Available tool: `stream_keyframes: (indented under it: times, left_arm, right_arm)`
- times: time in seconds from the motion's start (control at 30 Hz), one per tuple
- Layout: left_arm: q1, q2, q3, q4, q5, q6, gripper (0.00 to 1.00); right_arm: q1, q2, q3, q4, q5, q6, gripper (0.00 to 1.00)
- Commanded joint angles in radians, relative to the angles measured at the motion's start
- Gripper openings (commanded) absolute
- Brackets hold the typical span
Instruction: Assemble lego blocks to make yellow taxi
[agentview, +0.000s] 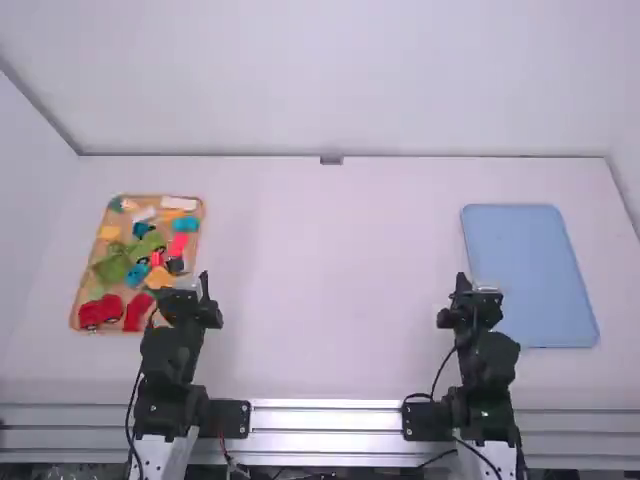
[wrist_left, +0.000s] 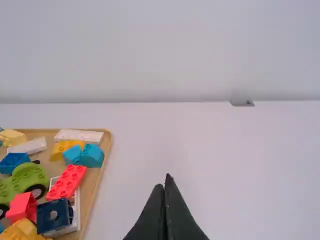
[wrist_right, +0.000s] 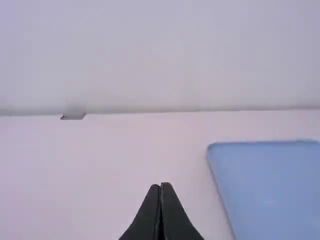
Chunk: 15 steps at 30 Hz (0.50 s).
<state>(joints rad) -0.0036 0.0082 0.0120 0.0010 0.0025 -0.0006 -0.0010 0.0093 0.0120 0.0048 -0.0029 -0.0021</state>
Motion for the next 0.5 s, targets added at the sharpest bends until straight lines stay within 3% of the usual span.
stream_keyframes:
  times: [0.0, 0.27, 0.47]
  left_arm:
    - [0.000, 0.000, 0.000, 0.000, 0.000, -0.001, 0.00]
    - [-0.001, 0.017, 0.016, 0.003, -0.007, 0.000, 0.03]
    - [-0.003, 0.075, 0.079, -0.018, -0.028, -0.004, 0.09]
  right_arm:
    - [0.000, 0.000, 0.000, 0.000, 0.001, -0.002, 0.00]
    - [0.000, 0.024, 0.018, 0.012, -0.015, -0.011, 0.03]
    - [0.008, 0.121, 0.098, 0.013, -0.069, -0.044, 0.09]
